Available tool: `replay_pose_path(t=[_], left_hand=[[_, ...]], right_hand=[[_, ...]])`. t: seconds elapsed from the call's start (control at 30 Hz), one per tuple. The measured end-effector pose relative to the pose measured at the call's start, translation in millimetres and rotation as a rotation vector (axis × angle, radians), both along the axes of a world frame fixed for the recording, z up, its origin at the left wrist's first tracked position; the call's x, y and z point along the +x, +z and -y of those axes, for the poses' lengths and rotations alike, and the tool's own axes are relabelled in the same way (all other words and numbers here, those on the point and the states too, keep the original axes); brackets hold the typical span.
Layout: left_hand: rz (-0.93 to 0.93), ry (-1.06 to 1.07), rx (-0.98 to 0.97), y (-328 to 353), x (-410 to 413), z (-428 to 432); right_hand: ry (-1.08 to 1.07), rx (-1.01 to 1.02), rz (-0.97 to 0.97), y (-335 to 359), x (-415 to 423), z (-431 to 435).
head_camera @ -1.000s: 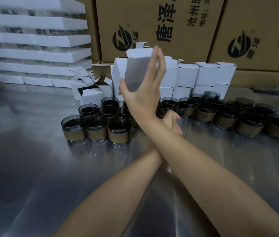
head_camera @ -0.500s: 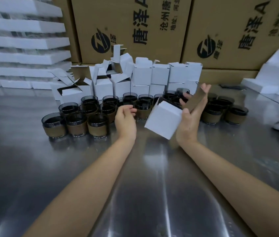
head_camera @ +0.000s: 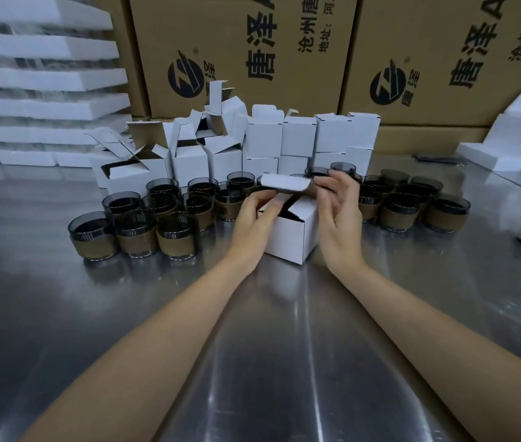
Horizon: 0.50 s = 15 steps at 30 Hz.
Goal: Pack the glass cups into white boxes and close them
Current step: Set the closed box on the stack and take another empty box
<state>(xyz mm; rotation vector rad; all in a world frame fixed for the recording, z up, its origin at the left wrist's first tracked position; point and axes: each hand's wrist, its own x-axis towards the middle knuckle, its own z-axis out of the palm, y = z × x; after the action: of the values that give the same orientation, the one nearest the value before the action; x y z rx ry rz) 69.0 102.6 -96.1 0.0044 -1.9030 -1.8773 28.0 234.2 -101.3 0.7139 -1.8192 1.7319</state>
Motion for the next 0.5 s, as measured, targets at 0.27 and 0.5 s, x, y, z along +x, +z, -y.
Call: replay_pose_path(t=[0.27, 0.5], left_hand=[[-0.041, 0.024, -0.223, -2, 4, -3], [-0.038, 0.119, -0.252, -3, 3, -3]], right_hand=[[-0.100, 0.023, 0.170, 3, -6, -3], [0.254, 0.120, 0.586, 6, -11, -5]])
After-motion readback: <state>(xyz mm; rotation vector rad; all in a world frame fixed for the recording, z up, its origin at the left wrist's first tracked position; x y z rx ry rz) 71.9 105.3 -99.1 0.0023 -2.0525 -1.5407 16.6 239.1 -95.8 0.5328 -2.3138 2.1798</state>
